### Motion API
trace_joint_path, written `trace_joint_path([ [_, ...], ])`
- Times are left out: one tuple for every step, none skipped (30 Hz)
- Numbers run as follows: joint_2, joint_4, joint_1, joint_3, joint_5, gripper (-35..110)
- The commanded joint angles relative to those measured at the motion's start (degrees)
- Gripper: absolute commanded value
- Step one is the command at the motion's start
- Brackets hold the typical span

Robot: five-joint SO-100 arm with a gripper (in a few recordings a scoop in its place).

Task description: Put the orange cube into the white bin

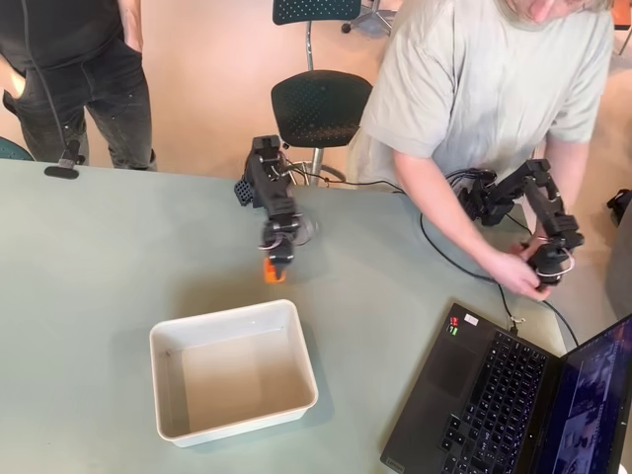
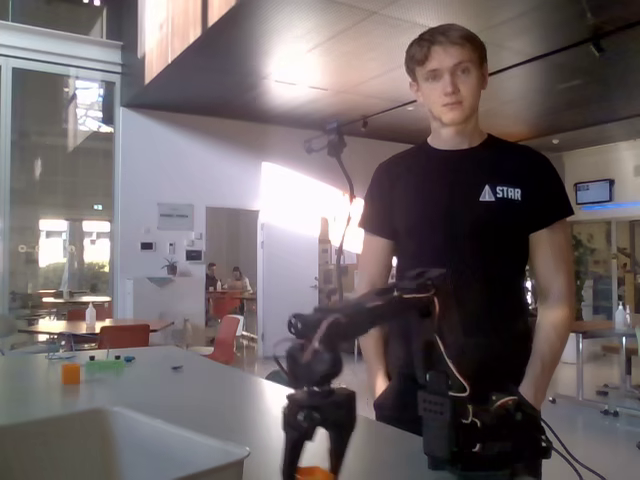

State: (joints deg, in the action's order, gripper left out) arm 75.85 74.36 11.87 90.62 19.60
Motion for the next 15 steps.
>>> trace_joint_path([
  [2.5,-0.2,-5.4,-7.5,-3.7,16],
  [2.5,-0.2,-6.9,-10.0,-5.1,16],
  [2.5,-0.1,-8.3,-12.4,-6.4,16],
  [2.4,-0.1,-9.7,-14.9,-7.6,16],
  [2.1,0.2,-10.7,-17.0,-8.4,16],
  [1.9,0.7,-11.8,-19.2,-9.2,16],
  [1.8,0.8,-12.7,-20.7,-9.8,16],
  [1.8,0.9,-13.4,-21.4,-10.1,16],
  [1.8,0.9,-14.2,-22.1,-10.4,16],
  [1.8,0.9,-15.0,-22.9,-10.5,16],
  [2.2,0.6,-15.7,-22.9,-10.5,16],
  [2.5,0.0,-16.3,-23.0,-10.6,16],
  [2.5,-0.2,-16.9,-23.5,-10.7,16],
  [2.5,-0.2,-17.3,-24.5,-10.7,16],
  [2.2,-0.2,-17.7,-26.1,-10.7,16],
])
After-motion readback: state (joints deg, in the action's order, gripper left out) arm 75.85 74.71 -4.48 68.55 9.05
